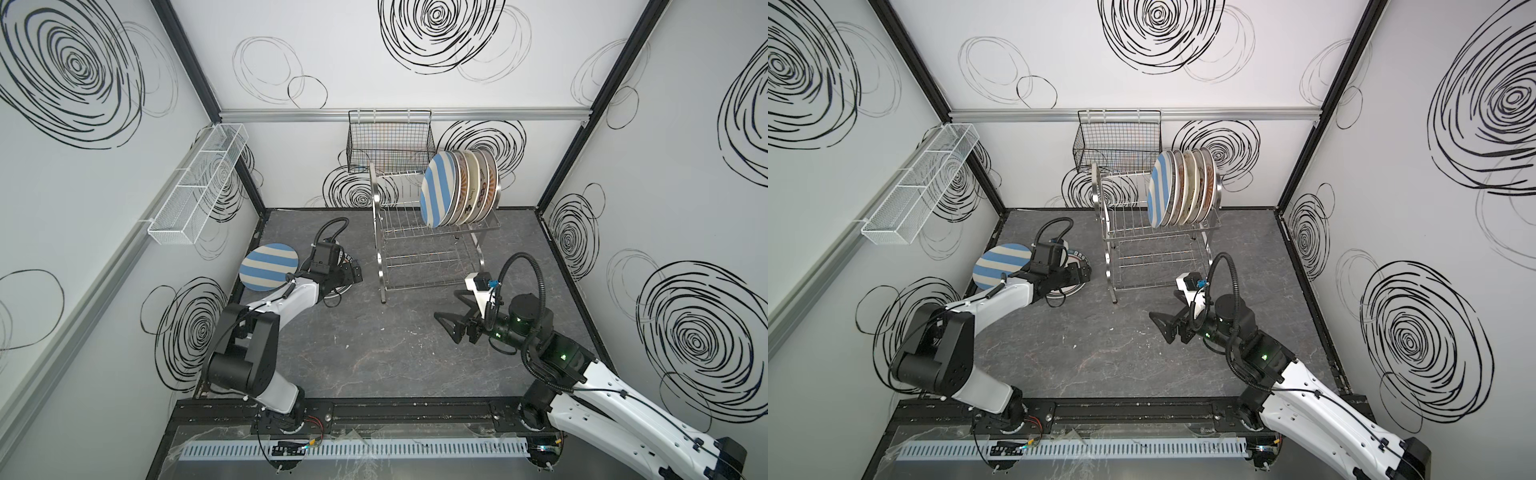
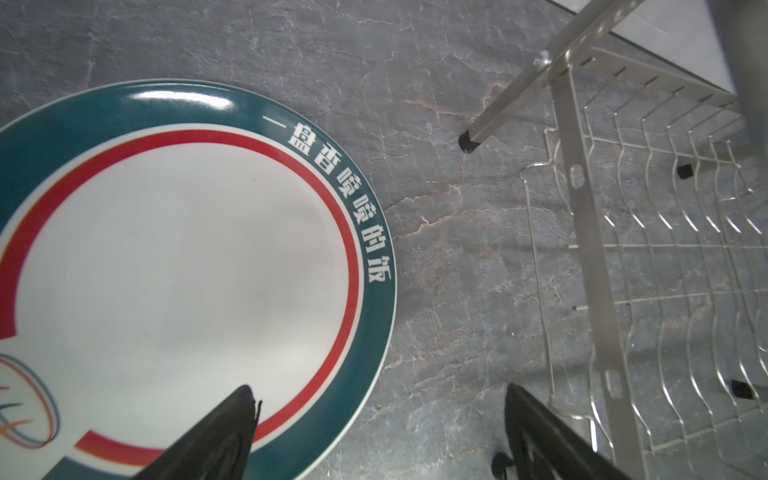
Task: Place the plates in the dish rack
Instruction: 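Push the green-rimmed plate with the left gripper toward the right gripper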
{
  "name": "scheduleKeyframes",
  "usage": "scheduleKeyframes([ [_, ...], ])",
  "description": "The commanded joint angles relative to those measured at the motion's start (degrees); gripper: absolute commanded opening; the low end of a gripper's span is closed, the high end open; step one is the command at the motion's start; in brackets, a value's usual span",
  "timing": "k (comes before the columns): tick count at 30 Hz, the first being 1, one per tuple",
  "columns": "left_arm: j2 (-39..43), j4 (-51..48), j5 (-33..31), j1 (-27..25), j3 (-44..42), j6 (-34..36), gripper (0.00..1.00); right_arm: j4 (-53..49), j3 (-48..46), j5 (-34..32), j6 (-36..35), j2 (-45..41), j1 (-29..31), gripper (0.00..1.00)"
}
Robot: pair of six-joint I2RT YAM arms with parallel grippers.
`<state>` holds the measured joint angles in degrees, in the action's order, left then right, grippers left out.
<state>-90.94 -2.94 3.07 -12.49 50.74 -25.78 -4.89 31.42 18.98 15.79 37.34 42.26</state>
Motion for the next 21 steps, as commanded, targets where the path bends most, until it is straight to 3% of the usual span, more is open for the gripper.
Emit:
scheduleKeyframes([
  [1,-2.70,3.67,-0.77,-0.25,1.81,-0.68,0.96,4.07,-1.12,1.95,2.62,-1.95,0.13,1.00],
  [11,-7.88,4.56,0.06,-0.31,0.87,-0.15,0.96,4.39,-4.29,3.44,2.93,-7.07,0.10,1.00],
  [21,-7.33,4.33,1.52,-0.74,-2.76,-0.37,0.96,4.52,-4.79,2.14,4.40,-5.27,0.09,1.00],
])
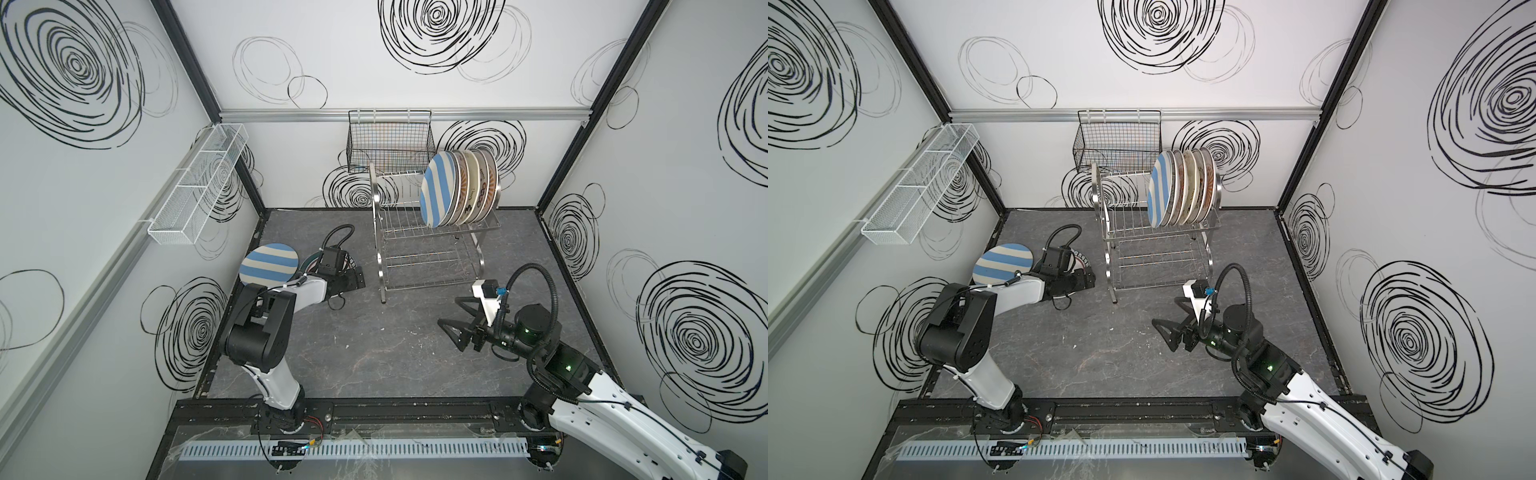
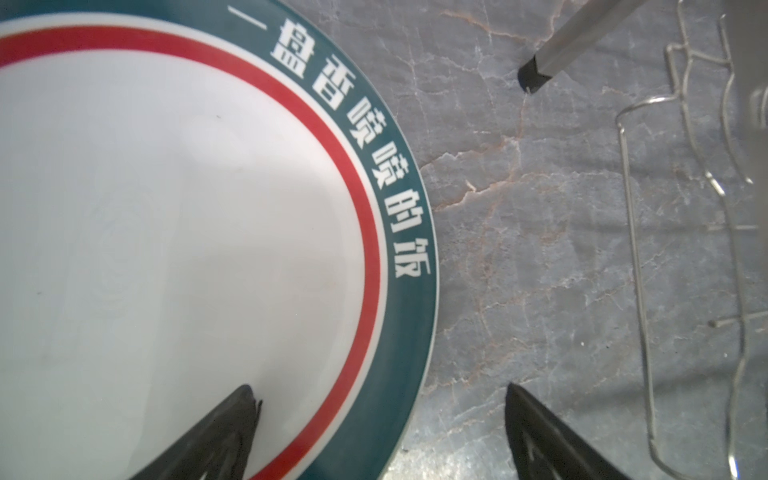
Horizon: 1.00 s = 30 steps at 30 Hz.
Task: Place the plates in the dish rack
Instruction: 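Push the green-rimmed plate with the left gripper toward the right gripper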
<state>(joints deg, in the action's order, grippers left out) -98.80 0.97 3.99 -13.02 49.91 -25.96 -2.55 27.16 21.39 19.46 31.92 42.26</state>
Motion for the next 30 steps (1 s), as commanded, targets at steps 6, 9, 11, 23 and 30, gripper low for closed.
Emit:
scheduleKeyframes([
  [6,1.97,-0.56,3.04,-1.14,-5.27,-1.12,0.96,-0.25,0.94,-2.19,0.58,1.81,-0.15,1.00],
  [9,3.62,-0.97,4.55,-1.91,-7.08,-1.70,0.96,-0.28,1.15,-1.90,0.77,2.39,-0.36,1.00],
  [11,4.67,-0.97,6.73,-2.24,-8.25,-2.32,0.96,0.15,1.06,-2.04,1.08,2.72,-0.51,1.00],
  [23,14.47,-3.85,8.15,-5.24,-17.51,-6.14,0.96,2.71,-0.66,-0.31,3.66,4.31,-2.36,1.00],
  [30,23.09,-6.88,7.68,-12.25,-21.52,-10.79,0.96,4.18,-1.86,0.65,4.58,4.96,-3.96,1.00],
])
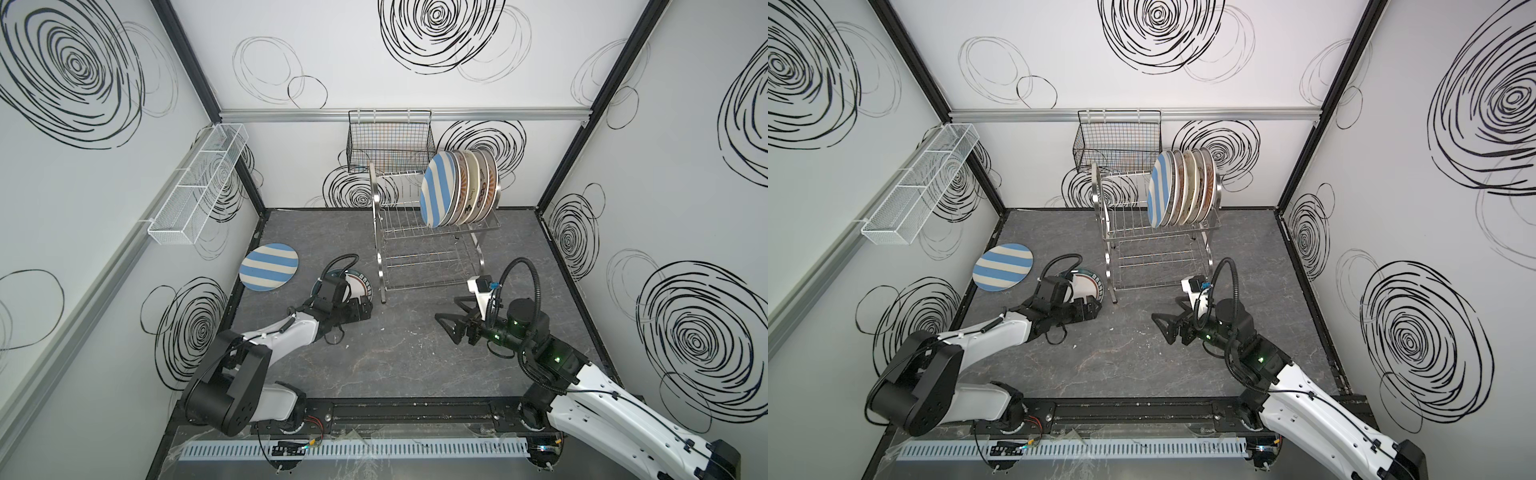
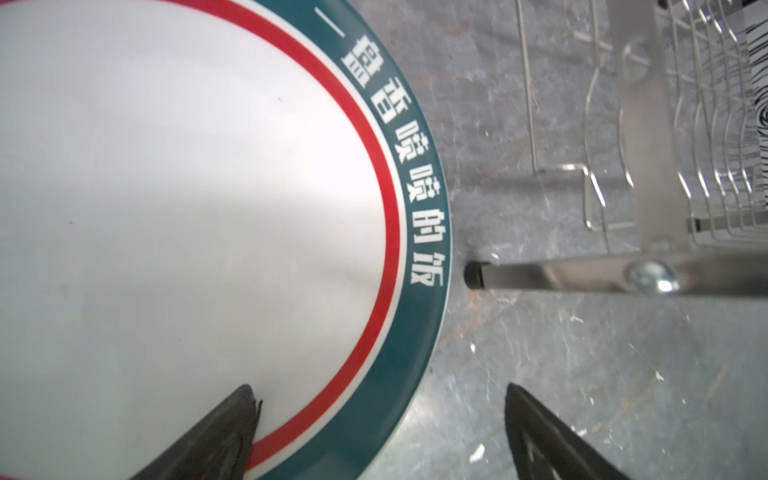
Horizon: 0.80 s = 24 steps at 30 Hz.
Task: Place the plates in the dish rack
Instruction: 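Push the green-rimmed plate with the left gripper toward the right gripper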
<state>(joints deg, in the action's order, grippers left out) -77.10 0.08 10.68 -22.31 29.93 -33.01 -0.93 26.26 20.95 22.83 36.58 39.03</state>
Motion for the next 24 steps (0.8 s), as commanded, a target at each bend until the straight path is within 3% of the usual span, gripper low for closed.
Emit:
scheduleKeyframes([
  [1,2.12,-6.21,0.75,-4.15,-1.59,-4.40,0.96,2.84,-1.16,1.48,1.56,0.48,-0.94,1.00],
  [8,3.27,-3.44,-1.90,-13.40,1.39,-8.11,0.96,3.13,-1.96,2.49,1.89,4.89,-1.49,1.00],
  [11,3.88,-7.83,-4.44,-13.04,5.78,-5.57,0.96,2.36,-1.22,4.59,2.47,9.58,-1.41,1.00],
  [14,6.23,-12.67,-8.46,-8.98,9.92,-1.20,0.96,6.69,-2.64,8.09,6.29,14.04,-0.44,1.00],
  [17,8.14,-13.50,-10.98,-1.54,11.20,2.70,0.96,18.80,-6.41,10.19,13.54,18.48,2.00,1.00],
  [20,7.99,-8.96,-13.35,5.96,9.49,5.00,0.96,28.24,-7.81,9.73,20.01,24.58,4.55,0.97],
  [24,1.72,-1.56,-11.13,11.37,9.95,6.23,0.96,27.53,-3.56,10.63,20.77,32.86,6.75,0.95],
])
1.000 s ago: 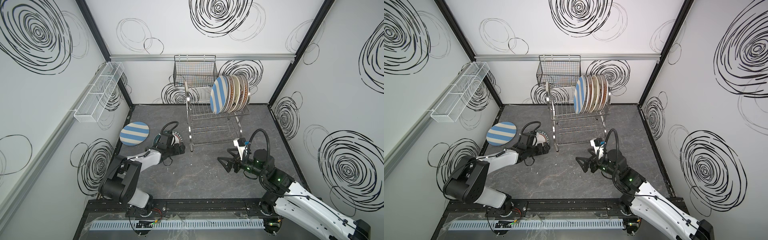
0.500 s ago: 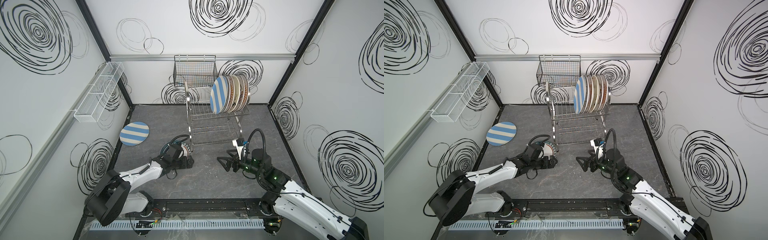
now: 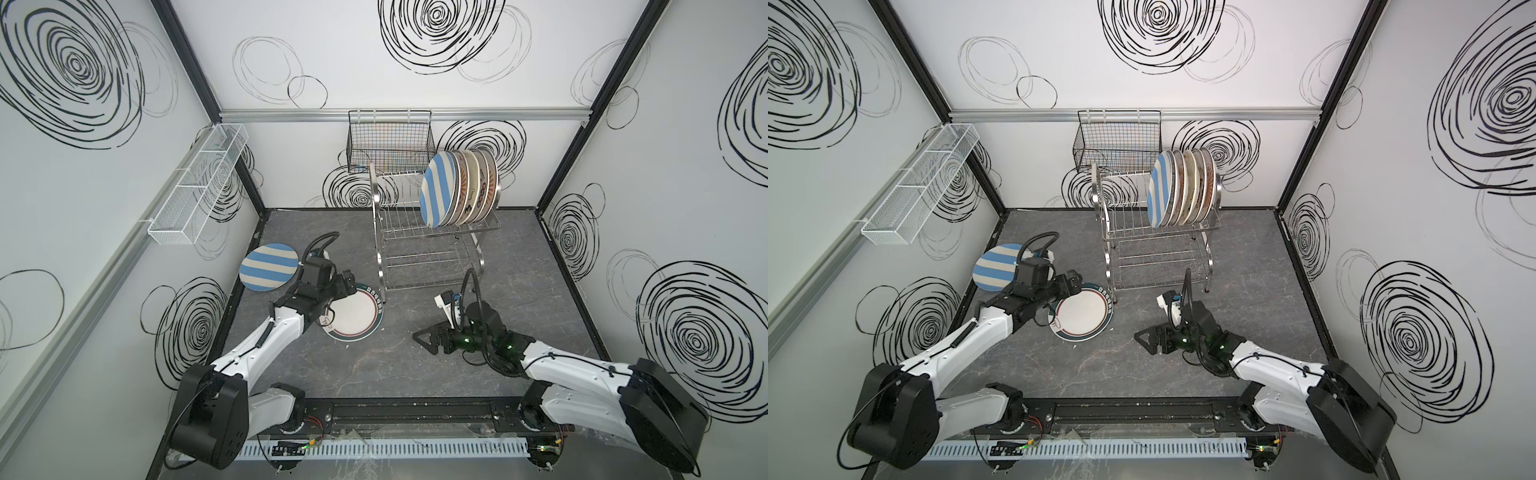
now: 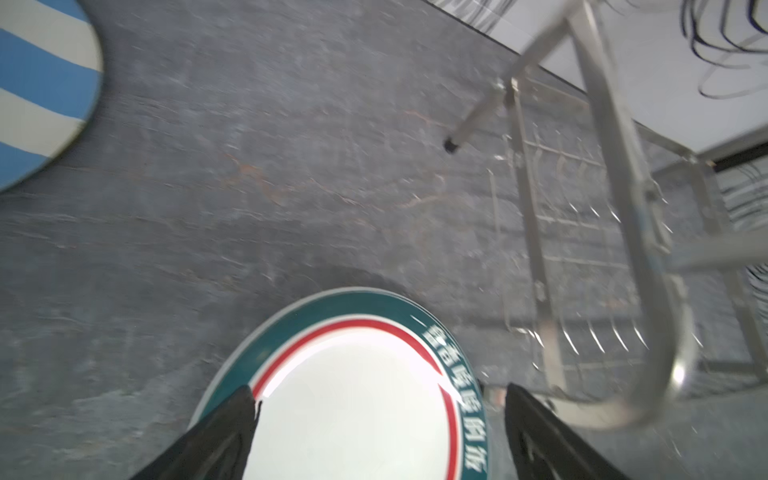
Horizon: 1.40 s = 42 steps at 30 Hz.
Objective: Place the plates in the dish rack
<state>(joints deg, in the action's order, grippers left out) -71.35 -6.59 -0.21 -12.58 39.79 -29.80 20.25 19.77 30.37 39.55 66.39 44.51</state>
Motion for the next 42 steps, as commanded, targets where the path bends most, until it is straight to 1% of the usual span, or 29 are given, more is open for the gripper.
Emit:
scheduleKeyframes([
  [1,-5.90,5.55,0.13,1.98,1.25,3.44,0.96,5.63,3.69,0.66,3.62,4.14,2.01,0.95],
  [5,-11.98,7.33,1.13,2.68,5.21,3.89,0.96,1.04,7.10,-1.36,1.36,7.36,4.25,0.95],
  [14,-22.67,9.86,2.04,3.32,11.55,4.99,0.96,-0.07,6.95,-2.29,2.03,7.42,5.10,0.98],
  [19,-27.43,12.47,6.15,2.75,14.05,4.97,0.96,-0.71,7.18,-2.81,1.71,7.43,5.19,0.98],
  [23,-30.32,13.22,7.46,2.03,14.26,5.02,0.96,-1.44,7.31,-3.48,1.37,7.35,5.36,0.98],
  [33,-32.11,13.28,8.64,2.05,12.14,5.01,0.96,-1.45,7.58,-3.96,1.61,8.21,5.43,0.99],
  [37,-30.03,12.33,8.94,2.54,9.37,5.02,0.96,0.84,7.35,-3.13,3.02,9.12,5.45,0.99],
  [42,-25.61,12.76,11.13,3.00,3.45,4.31,0.96,4.48,7.30,-1.01,4.85,12.53,5.45,0.99],
])
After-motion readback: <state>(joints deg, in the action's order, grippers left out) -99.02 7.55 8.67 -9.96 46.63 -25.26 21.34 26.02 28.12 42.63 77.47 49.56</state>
